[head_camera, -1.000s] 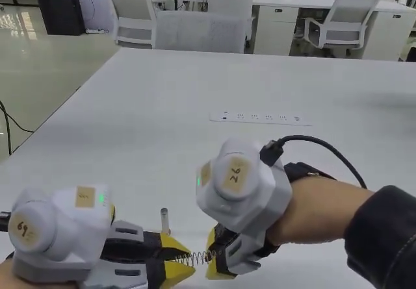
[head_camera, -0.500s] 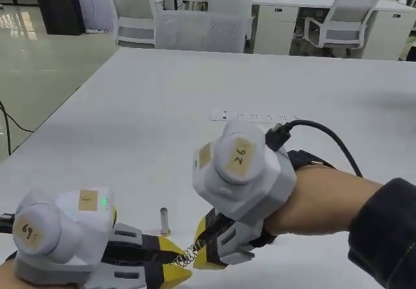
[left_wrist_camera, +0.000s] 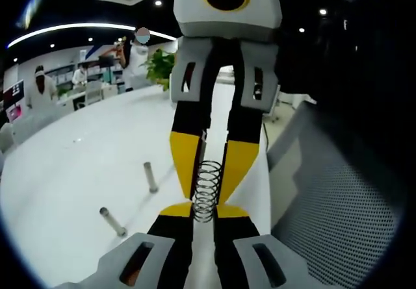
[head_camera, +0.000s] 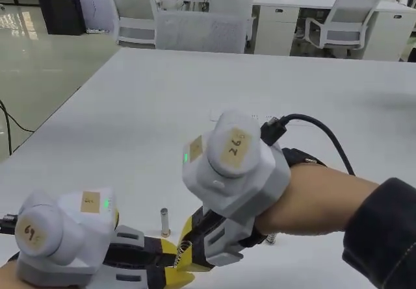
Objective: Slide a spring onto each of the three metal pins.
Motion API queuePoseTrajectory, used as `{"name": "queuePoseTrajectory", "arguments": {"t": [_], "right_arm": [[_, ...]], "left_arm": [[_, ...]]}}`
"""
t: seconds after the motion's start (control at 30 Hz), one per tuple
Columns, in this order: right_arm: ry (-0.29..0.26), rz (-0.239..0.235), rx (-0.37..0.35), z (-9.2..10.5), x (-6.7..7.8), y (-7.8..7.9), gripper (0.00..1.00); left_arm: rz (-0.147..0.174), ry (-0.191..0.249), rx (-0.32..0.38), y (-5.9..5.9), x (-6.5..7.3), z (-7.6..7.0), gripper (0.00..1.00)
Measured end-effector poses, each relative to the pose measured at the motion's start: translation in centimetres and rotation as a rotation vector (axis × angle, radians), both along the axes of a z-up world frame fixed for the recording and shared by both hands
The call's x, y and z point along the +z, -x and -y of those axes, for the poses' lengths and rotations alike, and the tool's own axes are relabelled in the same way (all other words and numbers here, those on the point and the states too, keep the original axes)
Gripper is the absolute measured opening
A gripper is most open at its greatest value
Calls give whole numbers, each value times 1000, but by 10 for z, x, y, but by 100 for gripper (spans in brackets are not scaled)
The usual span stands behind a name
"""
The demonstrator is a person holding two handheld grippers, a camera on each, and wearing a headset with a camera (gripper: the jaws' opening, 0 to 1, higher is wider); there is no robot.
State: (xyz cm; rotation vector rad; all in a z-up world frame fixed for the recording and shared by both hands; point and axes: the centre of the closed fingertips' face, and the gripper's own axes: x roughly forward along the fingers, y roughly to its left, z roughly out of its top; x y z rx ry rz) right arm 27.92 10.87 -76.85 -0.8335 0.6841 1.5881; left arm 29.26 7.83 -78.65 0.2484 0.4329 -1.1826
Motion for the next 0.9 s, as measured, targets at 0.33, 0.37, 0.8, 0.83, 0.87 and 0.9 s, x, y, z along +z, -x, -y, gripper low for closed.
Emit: {"name": "queuePoseTrajectory", "arguments": {"t": [0.33,0.37,0.8,0.83,0.87,0.9], "right_arm": [[28,25,-17,8,-3,-9,8],[31,27,-20,9,-3,-9,8],[58,38,-49,19,-6,-18,8],[61,38,-51,20,-6,-18,8],[63,38,-53,21,-6,-19,8],[63,38,-55,22,-6,-20,8]], "left_arm": [[-20,0,12,-1,-2,-2,11],[-22,0,16,-1,-3,-3,12],[-20,12,89,-10,-1,-22,23],[-21,12,96,-10,-2,-24,24],[-23,11,105,-11,-2,-26,24],[-22,10,110,-12,-3,-28,25]]}}
